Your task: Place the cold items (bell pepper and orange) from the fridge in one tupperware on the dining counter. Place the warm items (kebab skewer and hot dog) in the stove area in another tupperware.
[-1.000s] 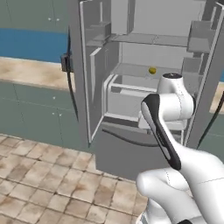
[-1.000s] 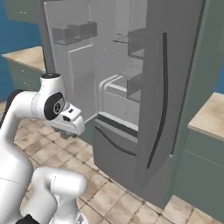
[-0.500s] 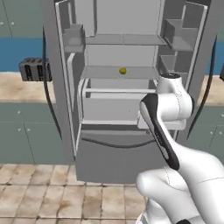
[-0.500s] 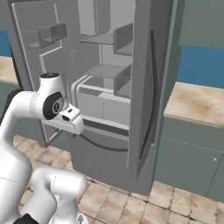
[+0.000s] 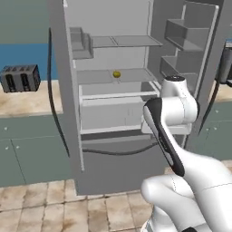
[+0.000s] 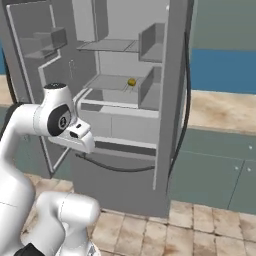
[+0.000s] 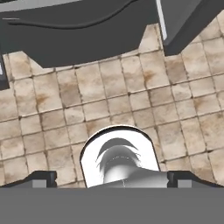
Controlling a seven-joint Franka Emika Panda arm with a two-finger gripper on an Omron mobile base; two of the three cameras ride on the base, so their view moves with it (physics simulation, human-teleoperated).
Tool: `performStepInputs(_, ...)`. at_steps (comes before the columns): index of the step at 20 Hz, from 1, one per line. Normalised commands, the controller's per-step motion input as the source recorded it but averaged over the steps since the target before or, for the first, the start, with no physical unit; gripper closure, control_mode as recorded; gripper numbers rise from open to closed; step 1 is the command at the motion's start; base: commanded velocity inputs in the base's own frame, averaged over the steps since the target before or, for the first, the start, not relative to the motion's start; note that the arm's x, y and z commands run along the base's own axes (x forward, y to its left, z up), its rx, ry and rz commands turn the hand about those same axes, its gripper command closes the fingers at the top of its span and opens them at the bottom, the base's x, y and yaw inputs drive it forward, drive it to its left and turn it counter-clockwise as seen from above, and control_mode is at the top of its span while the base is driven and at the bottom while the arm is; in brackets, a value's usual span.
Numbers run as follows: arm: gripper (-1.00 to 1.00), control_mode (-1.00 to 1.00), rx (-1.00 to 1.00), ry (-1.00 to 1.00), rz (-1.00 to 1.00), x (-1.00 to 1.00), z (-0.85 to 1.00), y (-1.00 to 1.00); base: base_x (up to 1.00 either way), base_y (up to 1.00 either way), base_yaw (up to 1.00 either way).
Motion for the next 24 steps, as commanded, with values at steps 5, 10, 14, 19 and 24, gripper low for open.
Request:
performStepInputs(5,-1.0,1.0,0.0,0.0,0.0,0.0,0.0,0.0,0.34,0.17,-0.26)
performStepInputs(10,-1.0,1.0,0.0,0.0,0.0,0.0,0.0,0.0,0.66,-0.05,0.15)
performStepInputs(14,-1.0,1.0,0.0,0.0,0.0,0.0,0.0,0.0,0.64,-0.3,0.16)
performStepInputs(19,-1.0,1.0,0.0,0.0,0.0,0.0,0.0,0.0,0.7,-0.19,0.03)
performStepInputs(24,-1.0,1.0,0.0,0.0,0.0,0.0,0.0,0.0,0.61,0.07,-0.01)
